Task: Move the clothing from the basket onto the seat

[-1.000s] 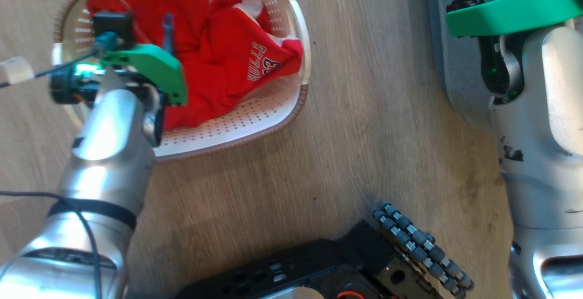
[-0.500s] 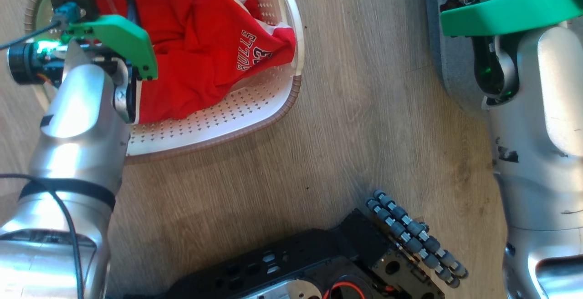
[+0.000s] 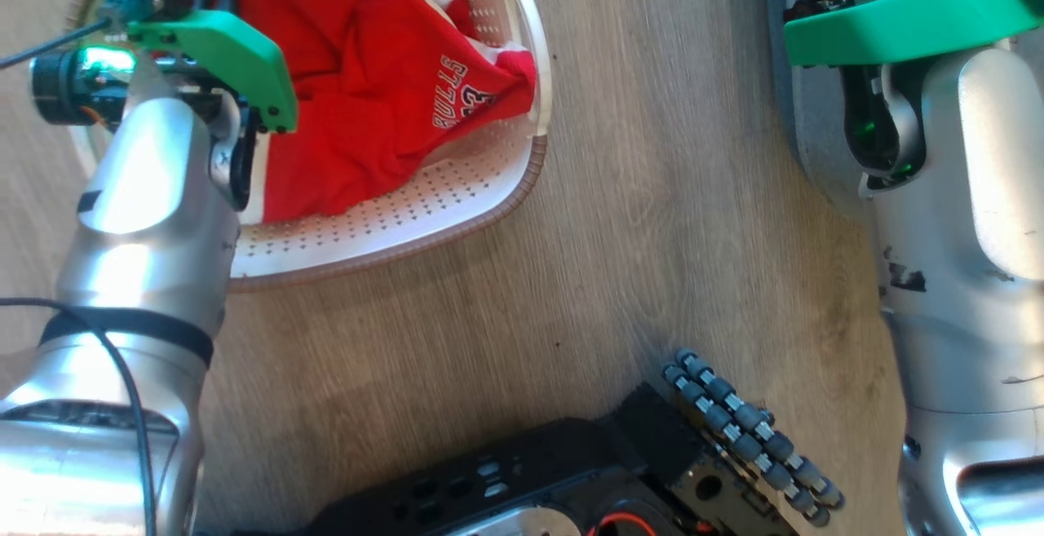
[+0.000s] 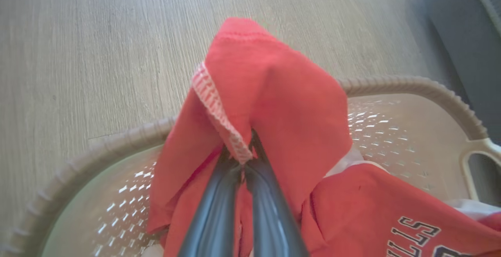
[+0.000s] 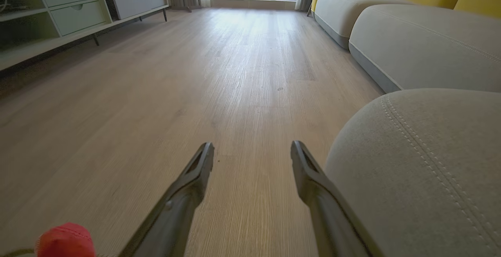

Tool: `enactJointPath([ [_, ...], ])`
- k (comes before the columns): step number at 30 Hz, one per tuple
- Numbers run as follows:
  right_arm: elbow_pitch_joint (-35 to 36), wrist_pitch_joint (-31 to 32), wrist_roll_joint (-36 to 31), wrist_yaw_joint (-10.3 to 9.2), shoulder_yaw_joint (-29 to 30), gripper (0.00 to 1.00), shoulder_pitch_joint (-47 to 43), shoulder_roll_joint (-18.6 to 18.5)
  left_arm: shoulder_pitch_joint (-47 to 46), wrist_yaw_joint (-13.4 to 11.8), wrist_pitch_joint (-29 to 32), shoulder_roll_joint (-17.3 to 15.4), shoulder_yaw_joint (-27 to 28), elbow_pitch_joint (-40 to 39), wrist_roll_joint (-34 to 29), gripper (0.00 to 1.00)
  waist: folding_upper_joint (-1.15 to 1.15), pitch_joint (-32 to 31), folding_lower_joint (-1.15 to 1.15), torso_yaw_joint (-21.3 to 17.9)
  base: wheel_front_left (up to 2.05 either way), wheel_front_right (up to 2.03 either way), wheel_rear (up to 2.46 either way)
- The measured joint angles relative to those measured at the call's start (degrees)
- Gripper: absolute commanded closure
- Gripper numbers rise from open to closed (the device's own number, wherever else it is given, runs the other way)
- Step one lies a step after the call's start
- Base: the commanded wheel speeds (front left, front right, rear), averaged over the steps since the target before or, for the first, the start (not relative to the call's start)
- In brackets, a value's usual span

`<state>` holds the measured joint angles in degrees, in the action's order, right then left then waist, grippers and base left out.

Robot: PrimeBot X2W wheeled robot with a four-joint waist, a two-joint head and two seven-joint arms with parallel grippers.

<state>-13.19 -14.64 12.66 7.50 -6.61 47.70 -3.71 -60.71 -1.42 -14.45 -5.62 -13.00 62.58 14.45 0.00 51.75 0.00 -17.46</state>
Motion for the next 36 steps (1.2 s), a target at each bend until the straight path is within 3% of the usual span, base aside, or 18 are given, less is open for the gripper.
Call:
enactJointPath([
  [9,-1.6,0.0,0.0,0.00,0.0,0.00,-0.5,-0.3,6.1,3.7,0.0,1.8,-1.6,-2.7,-1.0,1.00,0.00,-5.7,0.00,2.1,0.00,0.00,0.00],
  [19,-5.1,0.0,0.0,0.00,-0.7,0.00,-6.5,-2.2,13.5,6.3,0.0,3.4,-1.9,-11.4,0.0,1.00,0.00,-16.2,-0.01,5.3,0.00,0.00,0.00],
  [36,-10.4,0.0,0.5,0.00,-1.7,0.00,-18.5,-3.6,22.3,7.1,0.0,3.6,-6.5,-25.7,6.4,1.00,0.01,-36.7,-0.01,10.9,0.00,0.00,0.00],
])
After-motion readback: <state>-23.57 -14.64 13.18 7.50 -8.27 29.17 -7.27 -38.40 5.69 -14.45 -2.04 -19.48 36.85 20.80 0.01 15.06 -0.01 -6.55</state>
